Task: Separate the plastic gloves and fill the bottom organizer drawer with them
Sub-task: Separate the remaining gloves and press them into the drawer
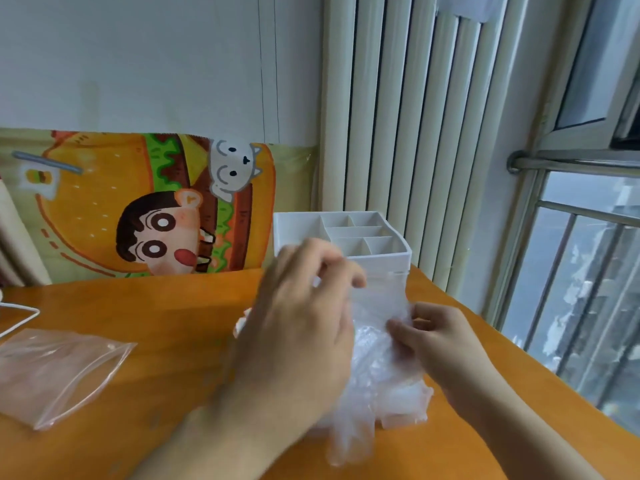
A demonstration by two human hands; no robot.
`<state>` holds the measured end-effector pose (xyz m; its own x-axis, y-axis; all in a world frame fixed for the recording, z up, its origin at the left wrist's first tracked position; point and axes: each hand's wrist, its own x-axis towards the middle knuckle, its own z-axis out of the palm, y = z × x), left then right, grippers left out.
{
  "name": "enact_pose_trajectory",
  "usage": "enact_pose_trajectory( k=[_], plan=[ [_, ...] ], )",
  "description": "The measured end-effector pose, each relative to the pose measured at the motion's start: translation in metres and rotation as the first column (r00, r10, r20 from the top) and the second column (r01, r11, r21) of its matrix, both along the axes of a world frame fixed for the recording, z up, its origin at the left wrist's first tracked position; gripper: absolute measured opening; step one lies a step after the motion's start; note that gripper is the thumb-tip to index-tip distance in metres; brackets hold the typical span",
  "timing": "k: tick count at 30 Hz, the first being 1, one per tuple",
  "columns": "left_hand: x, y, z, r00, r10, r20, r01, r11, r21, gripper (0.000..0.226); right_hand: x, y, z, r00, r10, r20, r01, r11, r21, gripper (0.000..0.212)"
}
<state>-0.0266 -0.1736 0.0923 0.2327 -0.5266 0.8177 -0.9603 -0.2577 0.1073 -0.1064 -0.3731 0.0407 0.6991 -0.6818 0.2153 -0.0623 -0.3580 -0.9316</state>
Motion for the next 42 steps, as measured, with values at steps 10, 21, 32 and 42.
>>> enact_pose_trajectory(
  k=[10, 21, 32, 42],
  plan=[
    [0.009, -0.065, -0.076, 0.796, 0.502, -0.338, -0.076, 0.637, 0.767, 0.051, 0.022, -0.03, -0.046, 0.955, -0.129, -0.268, 0.027, 0.936, -0.352, 0.039],
    [0.04, -0.088, -0.078, 0.734, 0.58, -0.354, 0.014, 0.508, 0.861, 0.044, 0.032, -0.029, -0.059, 0.869, -0.285, -0.404, 0.043, 0.857, -0.513, 0.022],
    [0.041, -0.083, -0.084, 0.831, 0.466, -0.305, -0.052, 0.611, 0.79, 0.015, 0.04, 0.024, -0.028, 0.8, -0.073, -0.595, -0.312, 0.796, -0.518, 0.017],
    [0.065, -0.062, -0.083, 0.825, 0.388, -0.411, 0.08, 0.64, 0.764, 0.026, 0.043, 0.012, -0.018, 0.603, 0.106, -0.791, -0.492, 0.83, -0.264, 0.076]
  ],
)
